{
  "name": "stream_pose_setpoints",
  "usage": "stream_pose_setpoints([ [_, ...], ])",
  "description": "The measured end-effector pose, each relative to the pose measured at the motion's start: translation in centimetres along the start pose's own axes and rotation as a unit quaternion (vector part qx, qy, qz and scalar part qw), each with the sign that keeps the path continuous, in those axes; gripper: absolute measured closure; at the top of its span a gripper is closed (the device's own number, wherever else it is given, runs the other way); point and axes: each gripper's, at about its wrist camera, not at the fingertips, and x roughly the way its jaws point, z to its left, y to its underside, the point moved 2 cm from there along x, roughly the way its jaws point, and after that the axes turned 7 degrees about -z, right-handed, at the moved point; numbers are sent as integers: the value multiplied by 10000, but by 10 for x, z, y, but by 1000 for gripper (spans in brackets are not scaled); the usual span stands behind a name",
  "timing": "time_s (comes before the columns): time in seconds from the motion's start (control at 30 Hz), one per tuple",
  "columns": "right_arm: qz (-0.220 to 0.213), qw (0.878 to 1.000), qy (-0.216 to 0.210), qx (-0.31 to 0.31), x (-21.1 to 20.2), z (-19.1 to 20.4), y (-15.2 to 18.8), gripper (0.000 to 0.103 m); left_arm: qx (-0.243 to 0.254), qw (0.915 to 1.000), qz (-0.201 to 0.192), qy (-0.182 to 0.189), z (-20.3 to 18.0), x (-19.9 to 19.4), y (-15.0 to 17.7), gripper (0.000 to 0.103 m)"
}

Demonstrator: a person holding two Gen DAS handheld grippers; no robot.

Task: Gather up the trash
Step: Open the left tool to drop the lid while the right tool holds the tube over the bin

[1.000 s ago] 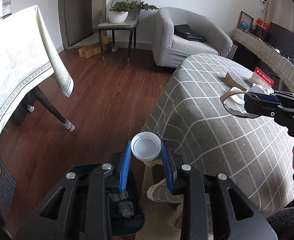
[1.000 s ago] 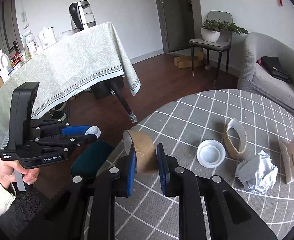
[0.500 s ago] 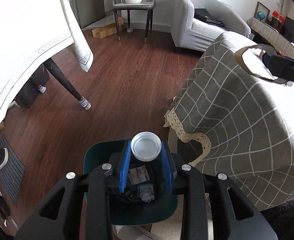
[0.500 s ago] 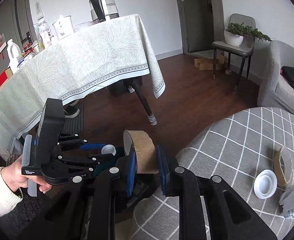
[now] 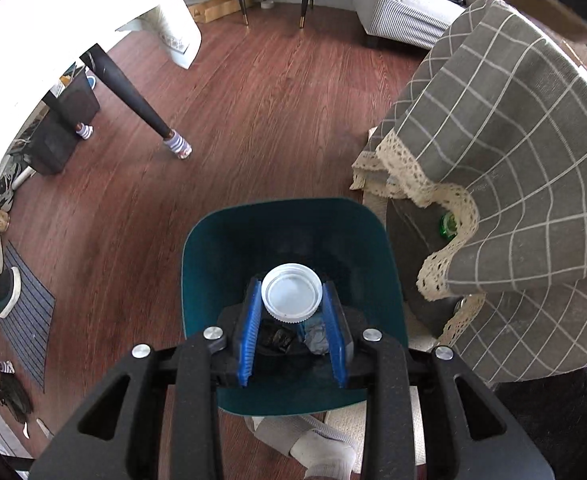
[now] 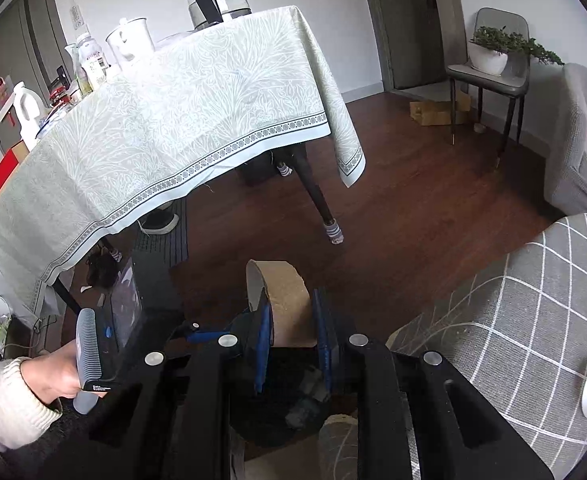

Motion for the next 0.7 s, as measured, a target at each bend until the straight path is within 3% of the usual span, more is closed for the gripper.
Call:
stream_pose_setpoints([
  [0.6, 449, 9988, -146, 85, 53, 23, 5, 83, 46, 9981, 617, 8, 26, 26, 37, 70],
  [0.67, 492, 9985, -195, 124, 60, 24, 5, 83, 29, 9972, 744, 67, 29, 29, 41, 55],
  [0.7, 531, 9983, -188, 114, 63, 26, 6, 83, 59, 9974, 723, 21, 30, 29, 42, 56],
])
